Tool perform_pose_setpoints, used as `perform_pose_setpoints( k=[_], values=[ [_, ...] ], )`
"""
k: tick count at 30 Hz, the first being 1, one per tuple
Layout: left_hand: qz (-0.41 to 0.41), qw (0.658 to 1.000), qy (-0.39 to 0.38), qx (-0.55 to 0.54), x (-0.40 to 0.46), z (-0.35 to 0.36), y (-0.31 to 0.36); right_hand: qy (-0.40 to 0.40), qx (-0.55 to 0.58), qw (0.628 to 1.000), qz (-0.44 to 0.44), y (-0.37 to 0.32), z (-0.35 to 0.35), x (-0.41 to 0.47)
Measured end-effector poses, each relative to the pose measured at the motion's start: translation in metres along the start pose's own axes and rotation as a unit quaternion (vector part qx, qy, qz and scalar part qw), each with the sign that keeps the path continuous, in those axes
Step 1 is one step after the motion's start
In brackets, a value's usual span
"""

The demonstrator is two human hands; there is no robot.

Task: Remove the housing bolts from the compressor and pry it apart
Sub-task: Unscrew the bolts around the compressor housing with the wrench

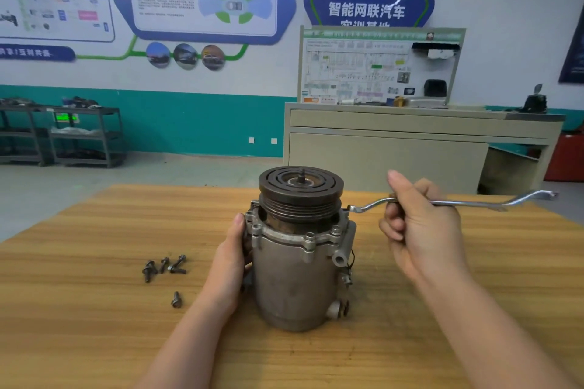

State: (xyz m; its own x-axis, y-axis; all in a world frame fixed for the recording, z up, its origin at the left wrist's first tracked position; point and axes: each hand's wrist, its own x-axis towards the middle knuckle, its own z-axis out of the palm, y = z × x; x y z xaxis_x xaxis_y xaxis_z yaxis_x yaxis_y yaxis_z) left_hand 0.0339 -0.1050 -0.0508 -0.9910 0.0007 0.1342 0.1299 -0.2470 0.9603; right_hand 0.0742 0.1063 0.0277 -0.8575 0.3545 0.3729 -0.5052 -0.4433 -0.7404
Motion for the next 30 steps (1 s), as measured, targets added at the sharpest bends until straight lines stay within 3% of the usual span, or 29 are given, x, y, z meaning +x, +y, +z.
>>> perform_pose_setpoints(
  k=[5, 8, 11, 12, 15, 18, 20, 24, 27, 30],
  values=[
    [0.0, 1.0, -0.002, 0.014, -0.001, 0.0, 0.001, -0.011, -0.23, 0.959, -0.163, 0.012, 0.009, -0.036],
    [0.004, 1.0, -0.001, 0.024, -0.003, 0.001, 0.003, -0.02, -0.278, 0.931, -0.237, 0.013, 0.014, -0.049],
    [0.005, 1.0, 0.0, 0.026, -0.006, 0.002, 0.005, -0.062, -0.358, 0.867, -0.341, 0.015, 0.016, -0.061],
    [0.006, 1.0, -0.003, 0.027, -0.007, 0.002, 0.006, -0.084, -0.348, 0.869, -0.34, 0.017, 0.014, -0.064],
    [0.0, 1.0, -0.009, 0.021, -0.01, 0.002, 0.007, -0.091, -0.262, 0.929, -0.247, 0.019, 0.0, -0.059],
    [-0.001, 1.0, -0.011, 0.018, -0.011, 0.003, 0.009, -0.108, -0.108, 0.987, -0.052, 0.014, -0.012, -0.037],
    [-0.005, 1.0, -0.009, 0.012, -0.01, 0.003, 0.008, -0.143, 0.009, 0.987, 0.079, 0.014, -0.015, -0.016],
    [-0.008, 1.0, -0.003, 0.011, -0.006, 0.001, 0.005, -0.178, 0.067, 0.954, 0.233, 0.019, -0.008, 0.012],
    [-0.01, 1.0, 0.001, 0.013, -0.003, 0.0, 0.002, -0.171, 0.088, 0.949, 0.249, 0.016, -0.002, 0.017],
    [-0.011, 1.0, 0.006, 0.01, 0.0, 0.0, 0.001, -0.107, 0.054, 0.985, 0.122, 0.01, -0.003, 0.012]
  ],
)
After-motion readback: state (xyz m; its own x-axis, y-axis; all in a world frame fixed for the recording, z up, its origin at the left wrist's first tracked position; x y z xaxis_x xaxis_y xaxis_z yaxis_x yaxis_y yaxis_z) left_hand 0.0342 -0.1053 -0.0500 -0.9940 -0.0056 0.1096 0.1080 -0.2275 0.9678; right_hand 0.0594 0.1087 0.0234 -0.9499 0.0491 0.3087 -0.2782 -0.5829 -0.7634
